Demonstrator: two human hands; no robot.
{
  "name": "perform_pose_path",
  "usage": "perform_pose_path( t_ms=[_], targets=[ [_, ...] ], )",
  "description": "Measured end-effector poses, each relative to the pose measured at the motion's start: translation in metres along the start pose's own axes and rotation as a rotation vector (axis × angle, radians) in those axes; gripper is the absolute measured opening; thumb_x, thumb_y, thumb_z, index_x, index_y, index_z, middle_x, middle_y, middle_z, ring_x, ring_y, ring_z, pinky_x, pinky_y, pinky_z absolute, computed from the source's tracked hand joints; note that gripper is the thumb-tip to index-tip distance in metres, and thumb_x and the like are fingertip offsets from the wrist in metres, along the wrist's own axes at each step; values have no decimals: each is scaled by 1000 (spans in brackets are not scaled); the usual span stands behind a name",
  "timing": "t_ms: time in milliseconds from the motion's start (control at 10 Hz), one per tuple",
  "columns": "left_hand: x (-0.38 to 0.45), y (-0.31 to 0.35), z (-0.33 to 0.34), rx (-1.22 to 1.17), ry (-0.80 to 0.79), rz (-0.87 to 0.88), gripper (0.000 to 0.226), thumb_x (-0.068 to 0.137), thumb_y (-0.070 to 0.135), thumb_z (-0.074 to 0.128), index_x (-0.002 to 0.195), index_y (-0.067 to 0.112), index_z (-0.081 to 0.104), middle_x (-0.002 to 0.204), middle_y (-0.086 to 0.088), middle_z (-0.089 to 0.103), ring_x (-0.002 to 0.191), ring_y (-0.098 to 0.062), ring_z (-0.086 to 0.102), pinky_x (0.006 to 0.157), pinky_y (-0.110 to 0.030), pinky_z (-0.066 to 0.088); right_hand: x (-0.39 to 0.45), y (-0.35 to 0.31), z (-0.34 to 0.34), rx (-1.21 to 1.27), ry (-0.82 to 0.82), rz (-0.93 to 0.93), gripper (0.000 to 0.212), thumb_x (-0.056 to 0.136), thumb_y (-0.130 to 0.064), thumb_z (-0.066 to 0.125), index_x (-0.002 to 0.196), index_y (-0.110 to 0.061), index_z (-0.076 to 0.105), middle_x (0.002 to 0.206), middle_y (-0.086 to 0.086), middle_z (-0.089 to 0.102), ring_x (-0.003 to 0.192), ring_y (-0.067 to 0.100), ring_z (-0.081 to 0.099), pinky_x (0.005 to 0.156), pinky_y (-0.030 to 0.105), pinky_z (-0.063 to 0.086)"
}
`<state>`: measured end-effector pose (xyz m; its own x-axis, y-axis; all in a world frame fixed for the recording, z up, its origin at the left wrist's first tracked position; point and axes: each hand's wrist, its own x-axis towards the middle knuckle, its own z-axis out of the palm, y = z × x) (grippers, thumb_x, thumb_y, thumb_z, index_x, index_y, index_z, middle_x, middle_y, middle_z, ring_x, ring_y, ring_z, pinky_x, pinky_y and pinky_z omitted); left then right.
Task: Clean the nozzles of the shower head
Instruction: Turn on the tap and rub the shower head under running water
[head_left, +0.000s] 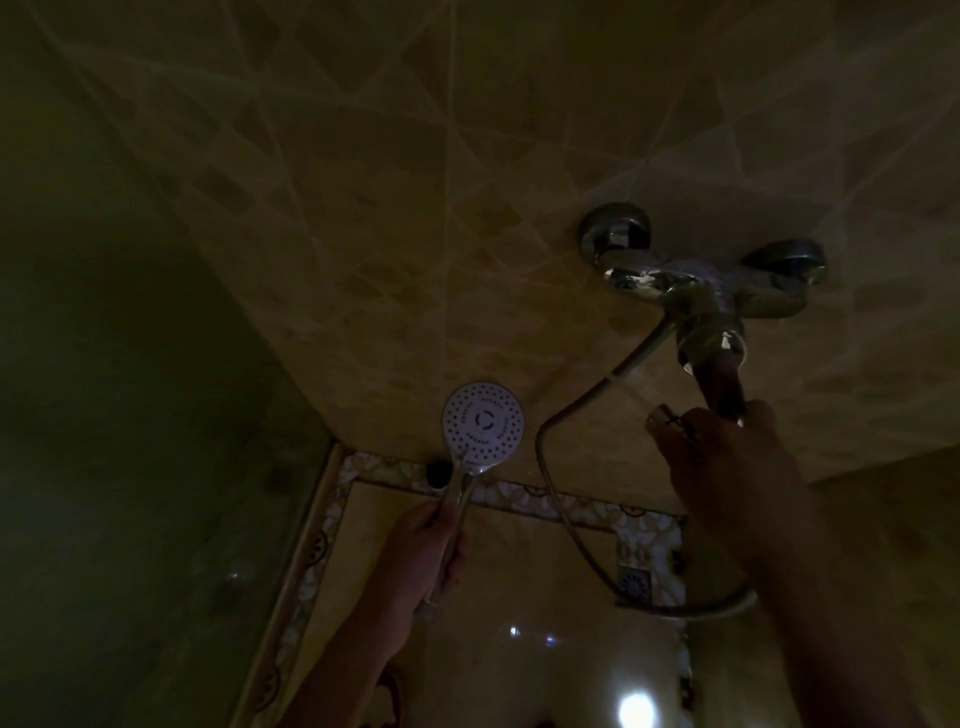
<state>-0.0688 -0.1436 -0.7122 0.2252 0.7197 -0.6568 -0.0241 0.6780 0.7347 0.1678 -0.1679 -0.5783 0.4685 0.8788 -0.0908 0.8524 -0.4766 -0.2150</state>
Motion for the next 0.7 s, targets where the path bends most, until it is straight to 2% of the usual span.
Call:
perform_pose_path(
  t_ms=[100, 200, 300, 400, 600, 700],
  targets=[
    [5, -2, -1, 26, -8, 21, 30, 102, 15, 43, 73, 8, 48, 58, -8, 51, 35, -13, 41, 36, -19, 30, -3, 7, 5, 33, 3, -30, 36, 92, -51, 37, 89, -20, 56, 85, 11, 53, 67, 29, 50, 59, 30, 33],
    [11, -9, -5, 84, -21, 35, 31, 102, 22, 45, 75, 7, 52, 58, -8, 52, 39, -15, 42, 42, -22, 30, -16, 19, 30, 14, -59, -46, 37, 92, -45, 31, 90, -19, 57, 72, 14, 53, 62, 26, 51, 56, 30, 36],
    [16, -18, -6, 163, -34, 31, 37, 101, 31, 47, 73, 8, 55, 50, -3, 52, 37, -11, 42, 40, -24, 31, -26, 23, 69, 226, -126, 57, 26, 91, -37, 44, 86, -15, 58, 72, 15, 57, 69, 37, 60, 65, 45, 53],
    [22, -26, -4, 222, -22, 39, 38, 100, 34, 48, 70, 12, 56, 50, -2, 53, 40, -12, 43, 40, -23, 33, -25, 16, 92, 289, -189, 134, 36, 84, -56, 38, 76, -23, 51, 67, 16, 55, 71, 34, 61, 69, 41, 53],
    [36, -31, 8, 320, -20, 21, 37, 99, 33, 49, 68, 13, 53, 51, -1, 52, 41, -13, 43, 41, -25, 32, -25, 4, 135, 110, -361, 70, 30, 97, -41, 34, 86, -16, 47, 60, 1, 36, 78, 30, 59, 66, 28, 39],
    [41, -30, 15, 362, -14, 31, 39, 99, 34, 47, 66, 15, 52, 55, -6, 53, 43, -15, 43, 44, -26, 32, -25, -7, 144, 93, -399, 2, 29, 98, -38, 32, 93, -17, 51, 66, 1, 42, 87, 31, 61, 68, 29, 39]
  ],
)
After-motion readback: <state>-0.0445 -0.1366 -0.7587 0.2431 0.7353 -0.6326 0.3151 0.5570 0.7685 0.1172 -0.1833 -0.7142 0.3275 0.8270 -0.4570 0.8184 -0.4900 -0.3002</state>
